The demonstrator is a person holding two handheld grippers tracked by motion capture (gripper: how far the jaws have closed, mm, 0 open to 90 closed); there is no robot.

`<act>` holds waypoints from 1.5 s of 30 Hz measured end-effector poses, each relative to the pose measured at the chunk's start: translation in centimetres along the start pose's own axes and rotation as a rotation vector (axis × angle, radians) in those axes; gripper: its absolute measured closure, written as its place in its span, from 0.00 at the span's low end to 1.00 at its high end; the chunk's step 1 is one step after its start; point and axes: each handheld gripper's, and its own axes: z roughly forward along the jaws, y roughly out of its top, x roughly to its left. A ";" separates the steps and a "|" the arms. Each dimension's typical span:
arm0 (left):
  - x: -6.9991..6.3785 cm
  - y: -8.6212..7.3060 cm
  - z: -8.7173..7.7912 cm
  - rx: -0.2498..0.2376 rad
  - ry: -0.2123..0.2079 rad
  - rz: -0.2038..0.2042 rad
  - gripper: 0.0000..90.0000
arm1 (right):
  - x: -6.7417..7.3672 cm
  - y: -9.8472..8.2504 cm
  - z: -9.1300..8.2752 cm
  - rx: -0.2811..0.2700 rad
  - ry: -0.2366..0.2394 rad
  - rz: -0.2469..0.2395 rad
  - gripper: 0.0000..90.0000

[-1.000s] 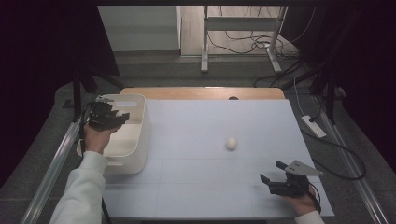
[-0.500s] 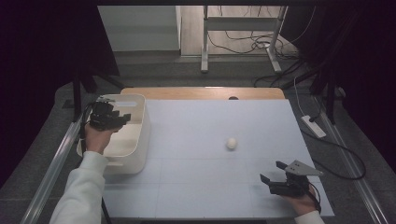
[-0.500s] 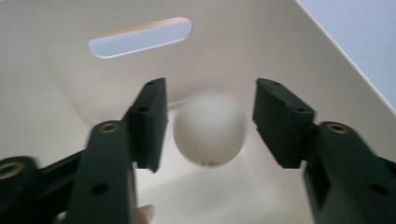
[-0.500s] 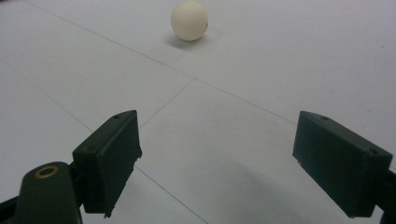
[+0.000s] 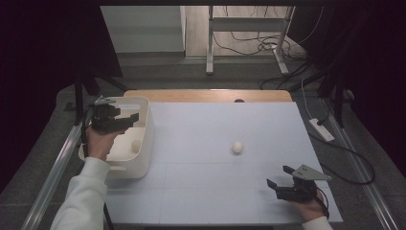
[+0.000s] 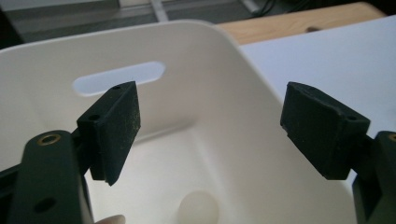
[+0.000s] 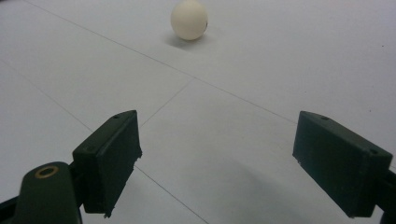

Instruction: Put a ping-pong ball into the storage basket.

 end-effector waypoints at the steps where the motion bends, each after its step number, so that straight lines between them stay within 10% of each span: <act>1: -0.3 0.0 -0.2 -0.015 -0.018 0.002 0.23 | 0.0 0.0 0.0 0.000 -0.001 0.001 0.17; 20: -2.9 0.2 -2.4 -0.142 -0.179 0.055 0.16 | 0.0 0.1 0.1 -0.002 -0.001 0.003 0.17; 45: -6.2 0.3 -3.1 -0.185 -0.303 0.098 0.13 | -0.1 0.0 0.1 -0.003 -0.007 0.010 0.17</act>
